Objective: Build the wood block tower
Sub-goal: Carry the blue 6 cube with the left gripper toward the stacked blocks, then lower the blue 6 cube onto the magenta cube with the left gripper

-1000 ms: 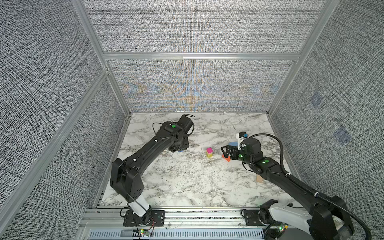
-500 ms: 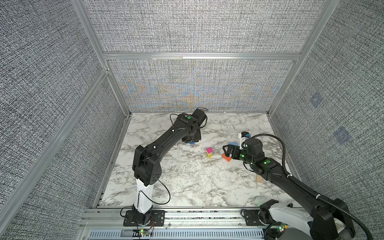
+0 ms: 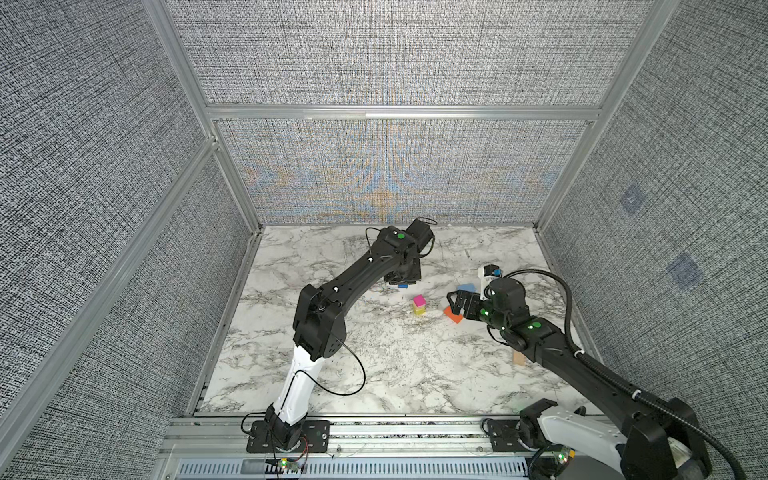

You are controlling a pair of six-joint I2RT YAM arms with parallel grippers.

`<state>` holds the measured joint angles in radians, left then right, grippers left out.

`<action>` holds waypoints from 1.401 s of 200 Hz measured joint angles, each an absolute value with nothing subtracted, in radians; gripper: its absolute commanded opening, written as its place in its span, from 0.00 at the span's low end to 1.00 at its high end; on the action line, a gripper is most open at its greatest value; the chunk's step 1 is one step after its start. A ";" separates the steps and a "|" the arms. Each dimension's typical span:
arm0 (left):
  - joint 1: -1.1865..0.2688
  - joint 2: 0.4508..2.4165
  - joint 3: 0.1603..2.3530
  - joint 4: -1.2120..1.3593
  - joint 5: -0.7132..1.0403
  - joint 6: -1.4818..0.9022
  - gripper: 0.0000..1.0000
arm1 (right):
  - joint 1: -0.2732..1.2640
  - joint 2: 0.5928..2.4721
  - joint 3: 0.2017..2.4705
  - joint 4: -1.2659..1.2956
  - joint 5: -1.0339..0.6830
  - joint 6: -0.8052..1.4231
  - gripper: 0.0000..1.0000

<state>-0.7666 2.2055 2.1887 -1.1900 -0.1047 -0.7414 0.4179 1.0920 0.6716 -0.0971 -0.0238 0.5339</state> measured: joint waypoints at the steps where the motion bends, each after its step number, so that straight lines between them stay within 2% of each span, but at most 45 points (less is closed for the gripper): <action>1: -0.768 2.207 2.191 -1.190 -0.105 -0.741 0.33 | 0.418 1.092 0.672 -0.097 -0.024 0.535 0.99; 85: -0.814 2.327 2.337 -1.225 -0.095 -0.814 0.33 | 0.418 1.073 0.654 -0.086 -0.030 0.543 0.99; 280: -0.857 2.328 2.292 -1.223 -0.113 -1.094 0.33 | 0.418 1.022 0.626 -0.053 -0.058 0.566 0.99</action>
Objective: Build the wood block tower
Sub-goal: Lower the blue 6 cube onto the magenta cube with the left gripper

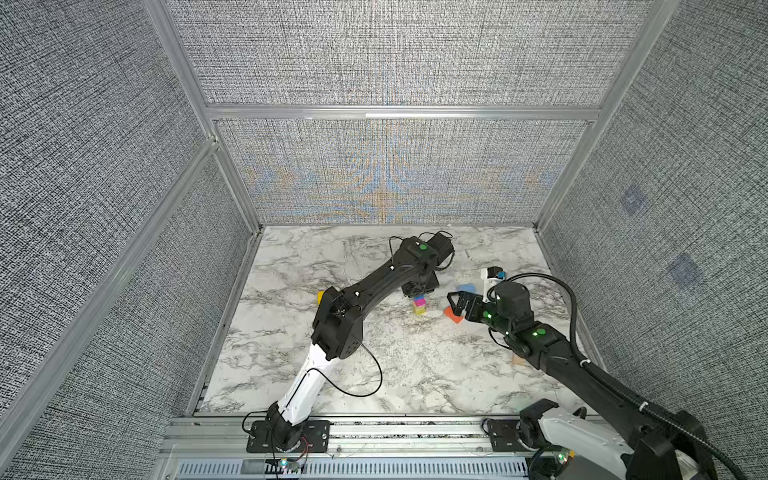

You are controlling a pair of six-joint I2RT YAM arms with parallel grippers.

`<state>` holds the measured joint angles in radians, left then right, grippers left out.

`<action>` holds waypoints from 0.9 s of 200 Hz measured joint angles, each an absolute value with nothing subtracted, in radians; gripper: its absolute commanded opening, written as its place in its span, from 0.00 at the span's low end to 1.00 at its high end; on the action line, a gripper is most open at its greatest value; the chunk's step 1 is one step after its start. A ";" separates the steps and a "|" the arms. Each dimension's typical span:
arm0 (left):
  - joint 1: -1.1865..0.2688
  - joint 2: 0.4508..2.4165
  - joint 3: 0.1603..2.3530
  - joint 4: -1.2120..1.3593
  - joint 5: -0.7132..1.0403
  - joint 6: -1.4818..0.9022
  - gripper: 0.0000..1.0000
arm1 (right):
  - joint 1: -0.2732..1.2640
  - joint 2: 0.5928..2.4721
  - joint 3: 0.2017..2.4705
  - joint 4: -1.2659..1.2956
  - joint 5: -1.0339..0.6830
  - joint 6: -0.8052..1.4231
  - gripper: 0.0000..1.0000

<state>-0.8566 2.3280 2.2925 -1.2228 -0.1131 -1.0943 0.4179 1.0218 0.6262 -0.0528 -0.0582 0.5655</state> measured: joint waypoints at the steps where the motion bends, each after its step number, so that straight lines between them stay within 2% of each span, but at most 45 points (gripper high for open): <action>1: -0.857 2.328 2.293 -1.222 -0.113 -1.095 0.34 | 0.418 1.021 0.626 -0.053 -0.058 0.566 0.99; 180: -0.856 2.355 2.293 -1.198 -0.120 -1.126 0.33 | 0.417 1.010 0.622 -0.050 -0.058 0.569 0.99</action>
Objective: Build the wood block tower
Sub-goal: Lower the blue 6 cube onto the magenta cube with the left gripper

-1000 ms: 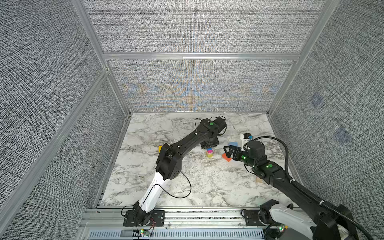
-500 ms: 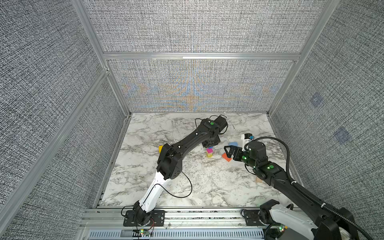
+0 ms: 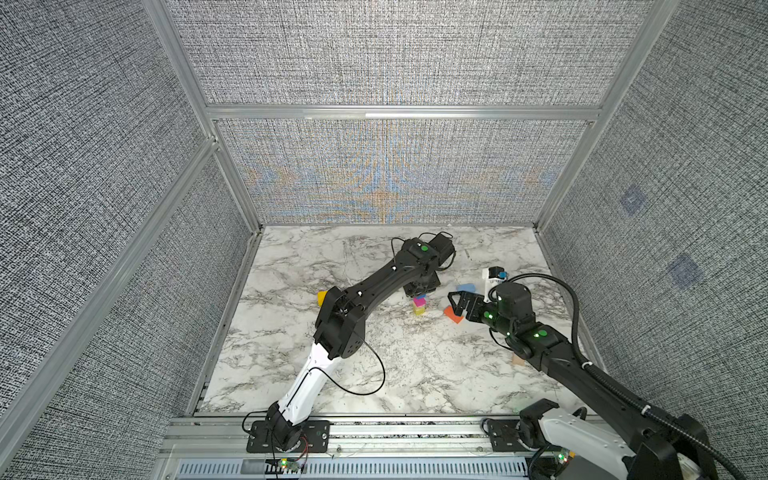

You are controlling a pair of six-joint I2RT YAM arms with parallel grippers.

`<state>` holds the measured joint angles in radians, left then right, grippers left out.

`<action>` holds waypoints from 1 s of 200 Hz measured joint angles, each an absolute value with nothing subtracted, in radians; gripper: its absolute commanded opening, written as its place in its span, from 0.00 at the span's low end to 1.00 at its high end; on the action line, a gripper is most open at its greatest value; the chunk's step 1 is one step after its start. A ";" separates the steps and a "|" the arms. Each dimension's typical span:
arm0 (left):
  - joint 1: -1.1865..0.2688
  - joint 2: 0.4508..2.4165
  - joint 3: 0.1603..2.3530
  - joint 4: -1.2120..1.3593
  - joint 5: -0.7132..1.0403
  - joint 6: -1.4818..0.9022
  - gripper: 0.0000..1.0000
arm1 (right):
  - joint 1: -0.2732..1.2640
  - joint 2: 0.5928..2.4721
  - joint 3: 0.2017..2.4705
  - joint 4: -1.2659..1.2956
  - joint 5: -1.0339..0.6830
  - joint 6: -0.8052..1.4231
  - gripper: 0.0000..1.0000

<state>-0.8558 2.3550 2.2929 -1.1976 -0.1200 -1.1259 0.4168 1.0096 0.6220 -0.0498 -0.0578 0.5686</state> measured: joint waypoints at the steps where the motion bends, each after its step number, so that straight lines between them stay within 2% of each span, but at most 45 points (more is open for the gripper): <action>1: -0.856 2.355 2.292 -1.198 -0.120 -1.126 0.33 | 0.417 1.010 0.622 -0.050 -0.058 0.569 0.99; 200: -0.858 2.373 2.286 -1.184 -0.094 -1.131 0.35 | 0.417 1.013 0.622 -0.050 -0.058 0.568 0.99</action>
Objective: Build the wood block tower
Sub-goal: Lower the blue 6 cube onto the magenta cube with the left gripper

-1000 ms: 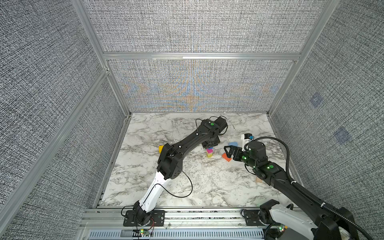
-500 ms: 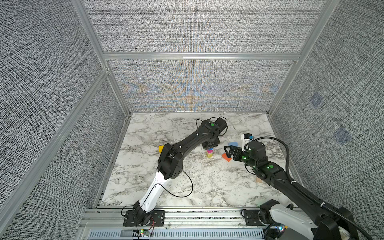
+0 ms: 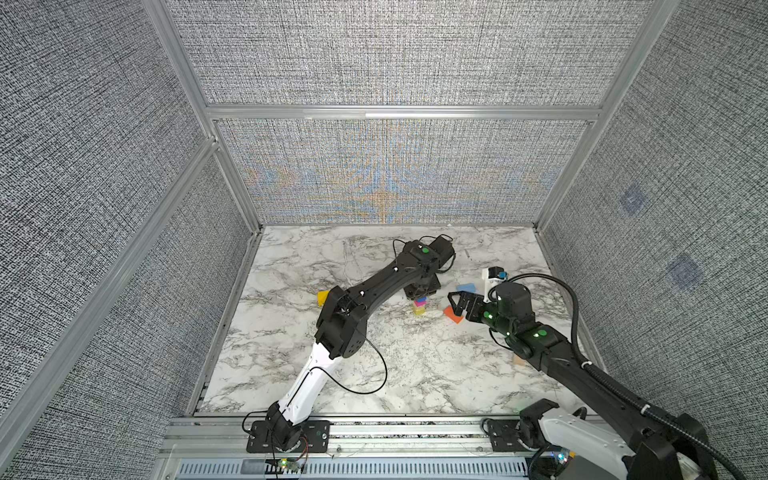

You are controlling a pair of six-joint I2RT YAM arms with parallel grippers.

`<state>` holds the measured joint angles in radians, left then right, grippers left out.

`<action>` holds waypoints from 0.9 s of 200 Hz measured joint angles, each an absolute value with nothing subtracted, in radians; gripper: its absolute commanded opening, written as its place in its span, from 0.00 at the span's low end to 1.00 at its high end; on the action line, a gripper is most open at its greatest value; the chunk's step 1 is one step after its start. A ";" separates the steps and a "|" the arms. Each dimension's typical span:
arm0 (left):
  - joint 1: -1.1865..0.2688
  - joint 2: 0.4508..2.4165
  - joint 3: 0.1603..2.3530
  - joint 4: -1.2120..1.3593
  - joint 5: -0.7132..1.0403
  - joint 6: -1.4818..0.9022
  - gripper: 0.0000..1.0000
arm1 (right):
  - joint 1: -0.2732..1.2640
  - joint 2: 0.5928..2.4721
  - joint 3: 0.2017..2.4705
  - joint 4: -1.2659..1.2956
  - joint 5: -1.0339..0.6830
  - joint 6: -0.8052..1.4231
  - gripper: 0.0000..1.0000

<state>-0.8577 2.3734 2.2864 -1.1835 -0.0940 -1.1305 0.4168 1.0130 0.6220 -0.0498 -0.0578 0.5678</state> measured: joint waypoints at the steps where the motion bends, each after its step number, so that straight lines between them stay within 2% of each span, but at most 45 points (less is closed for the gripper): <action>1: -0.858 2.374 2.287 -1.184 -0.094 -1.131 0.35 | 0.417 1.013 0.622 -0.050 -0.058 0.568 0.99; 121: -0.858 2.378 2.288 -1.198 -0.096 -1.129 0.35 | 0.417 1.015 0.622 -0.050 -0.058 0.564 0.99; 180: -0.858 2.378 2.302 -1.198 -0.087 -1.128 0.40 | 0.417 1.013 0.622 -0.050 -0.058 0.562 0.99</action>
